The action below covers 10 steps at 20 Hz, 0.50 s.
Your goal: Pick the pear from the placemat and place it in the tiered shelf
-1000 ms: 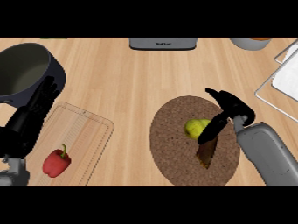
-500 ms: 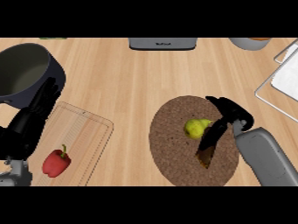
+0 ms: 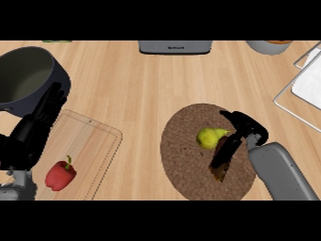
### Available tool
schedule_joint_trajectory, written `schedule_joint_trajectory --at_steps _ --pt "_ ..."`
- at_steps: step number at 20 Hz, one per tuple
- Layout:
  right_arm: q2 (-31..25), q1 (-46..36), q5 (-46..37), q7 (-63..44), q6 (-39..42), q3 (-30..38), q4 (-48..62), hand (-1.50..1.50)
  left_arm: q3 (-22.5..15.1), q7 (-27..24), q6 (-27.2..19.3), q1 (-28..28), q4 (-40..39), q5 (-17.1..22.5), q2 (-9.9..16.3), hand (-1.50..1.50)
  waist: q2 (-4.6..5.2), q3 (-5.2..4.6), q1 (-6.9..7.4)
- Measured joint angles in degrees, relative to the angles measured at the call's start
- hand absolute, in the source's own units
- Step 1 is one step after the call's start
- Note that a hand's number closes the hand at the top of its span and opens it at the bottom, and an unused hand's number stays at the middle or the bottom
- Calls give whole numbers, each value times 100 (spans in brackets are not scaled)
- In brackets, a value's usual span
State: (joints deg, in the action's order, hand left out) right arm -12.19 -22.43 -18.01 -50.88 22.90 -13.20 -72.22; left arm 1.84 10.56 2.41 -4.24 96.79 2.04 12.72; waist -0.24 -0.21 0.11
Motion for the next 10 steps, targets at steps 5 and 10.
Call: schedule_joint_trajectory --at_steps 5,10 --pt "144 99 -154 241 -9 59 140 -150 35 -42 89 87 53 -36 -48 0 -48 -40 -2" --pt "254 224 -306 489 -91 34 226 -150 244 -71 251 -10 -98 98 53 0 -101 -87 -1"
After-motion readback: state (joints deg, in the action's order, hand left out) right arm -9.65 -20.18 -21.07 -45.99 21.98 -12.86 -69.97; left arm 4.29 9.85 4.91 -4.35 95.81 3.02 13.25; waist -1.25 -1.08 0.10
